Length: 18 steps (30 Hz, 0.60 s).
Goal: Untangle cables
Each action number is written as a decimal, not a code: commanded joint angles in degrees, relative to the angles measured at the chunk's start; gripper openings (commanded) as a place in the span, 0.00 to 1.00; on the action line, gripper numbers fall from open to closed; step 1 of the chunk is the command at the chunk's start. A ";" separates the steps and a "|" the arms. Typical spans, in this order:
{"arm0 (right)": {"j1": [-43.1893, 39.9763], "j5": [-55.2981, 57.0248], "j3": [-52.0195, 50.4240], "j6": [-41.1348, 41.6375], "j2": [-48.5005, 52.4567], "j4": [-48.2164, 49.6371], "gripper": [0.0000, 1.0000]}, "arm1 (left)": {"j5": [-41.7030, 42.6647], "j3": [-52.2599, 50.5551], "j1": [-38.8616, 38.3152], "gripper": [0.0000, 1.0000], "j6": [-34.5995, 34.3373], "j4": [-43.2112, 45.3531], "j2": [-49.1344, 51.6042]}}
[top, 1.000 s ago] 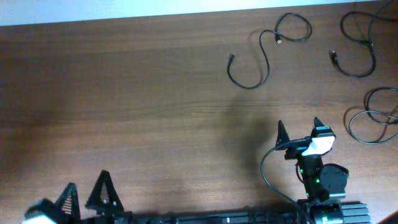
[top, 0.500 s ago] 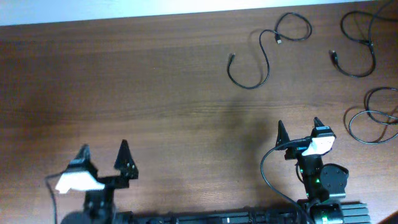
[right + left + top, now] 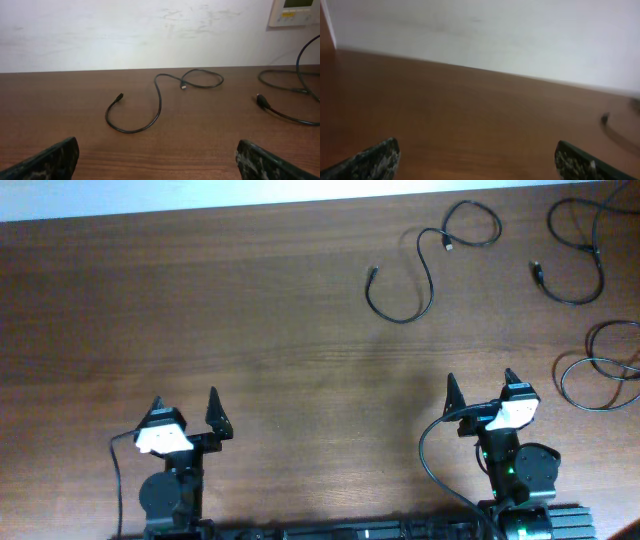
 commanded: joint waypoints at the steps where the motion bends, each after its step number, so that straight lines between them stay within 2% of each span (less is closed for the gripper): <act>1: 0.26 0.72 -0.46 0.17 -0.48 -0.04 0.99 | 2.97 -0.04 -0.17 0.99 16.28 -0.57 -0.28; 18: 0.26 0.72 -0.46 0.17 -0.48 -0.04 0.99 | 2.58 -0.04 -0.17 0.99 16.31 -0.48 -0.28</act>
